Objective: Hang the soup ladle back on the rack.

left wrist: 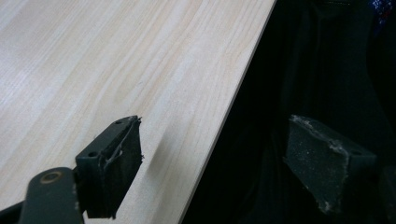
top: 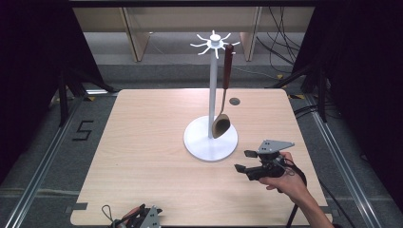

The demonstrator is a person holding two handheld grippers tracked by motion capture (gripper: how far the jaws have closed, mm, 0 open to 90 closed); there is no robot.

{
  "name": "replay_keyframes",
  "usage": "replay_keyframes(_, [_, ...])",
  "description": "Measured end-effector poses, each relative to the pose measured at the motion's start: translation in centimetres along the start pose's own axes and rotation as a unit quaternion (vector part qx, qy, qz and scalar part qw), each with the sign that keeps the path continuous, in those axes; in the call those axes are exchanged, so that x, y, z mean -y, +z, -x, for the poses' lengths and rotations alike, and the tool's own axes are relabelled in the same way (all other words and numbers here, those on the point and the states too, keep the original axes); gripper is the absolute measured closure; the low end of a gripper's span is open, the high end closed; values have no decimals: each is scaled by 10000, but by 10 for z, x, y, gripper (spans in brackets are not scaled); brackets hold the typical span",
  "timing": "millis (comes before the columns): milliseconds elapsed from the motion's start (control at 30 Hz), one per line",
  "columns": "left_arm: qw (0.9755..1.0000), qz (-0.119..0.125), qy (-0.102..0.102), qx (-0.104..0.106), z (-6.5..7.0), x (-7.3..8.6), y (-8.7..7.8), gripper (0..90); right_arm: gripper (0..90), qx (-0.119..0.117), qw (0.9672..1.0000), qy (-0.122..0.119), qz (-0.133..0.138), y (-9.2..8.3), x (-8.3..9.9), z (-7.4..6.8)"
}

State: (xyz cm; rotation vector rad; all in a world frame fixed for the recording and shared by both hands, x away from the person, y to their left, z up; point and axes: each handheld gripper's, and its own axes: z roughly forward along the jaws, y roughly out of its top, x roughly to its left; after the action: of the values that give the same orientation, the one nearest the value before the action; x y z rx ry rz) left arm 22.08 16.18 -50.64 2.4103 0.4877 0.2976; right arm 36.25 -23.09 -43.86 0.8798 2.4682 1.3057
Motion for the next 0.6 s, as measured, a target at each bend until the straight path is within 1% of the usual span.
replay_keyframes(33, [10000,2,-2,-1,0,0,0,181,324,-69,10000,66,-25,0,2,-3])
replay_keyframes(67, [10000,-12,4,0,0,0,0,181,320,-141,9999,26,-50,1,4,-3])
replay_keyframes(100, [10000,-8,2,-1,0,0,0,181,314,-188,9997,81,-97,1,6,-5])
replay_keyframes(167, [10000,-9,4,-1,0,0,0,181,310,-211,9997,-12,-122,1,10,-6])
replay_keyframes(200, [10000,-5,1,1,0,0,0,181,307,-211,9997,51,-151,1,12,-8])
replay_keyframes(267, [10000,-9,1,2,0,0,0,181,305,-263,9995,42,-167,1,17,-10])
replay_keyframes(333, [10000,-5,2,4,0,0,0,181,304,-216,9996,37,-166,0,21,-10])
replay_keyframes(367, [10000,-4,2,4,0,0,0,181,304,-247,9995,51,-194,-1,23,-11])
replay_keyframes(400, [10000,-5,1,11,0,0,0,180,304,-205,9996,120,-181,-1,25,-13])
replay_keyframes(433, [10000,-1,-2,39,0,0,1,181,304,-247,9994,76,-215,-2,27,-12])
replay_keyframes(467, [10000,7,-9,24,0,0,1,180,304,-193,9995,101,-227,-2,29,-12])
replay_keyframes(500, [10000,-4,6,38,0,0,1,181,304,-194,9995,97,-231,-2,30,-12])
replay_keyframes(533, [10000,11,-11,25,0,0,1,181,304,-200,9992,228,-268,-2,32,-15])
replay_keyframes(567, [10000,12,-9,24,0,0,1,181,304,-211,9991,213,-290,-2,35,-15])
replay_keyframes(600, [10000,12,-11,26,0,0,1,181,304,-195,9993,88,-299,-2,37,-13])
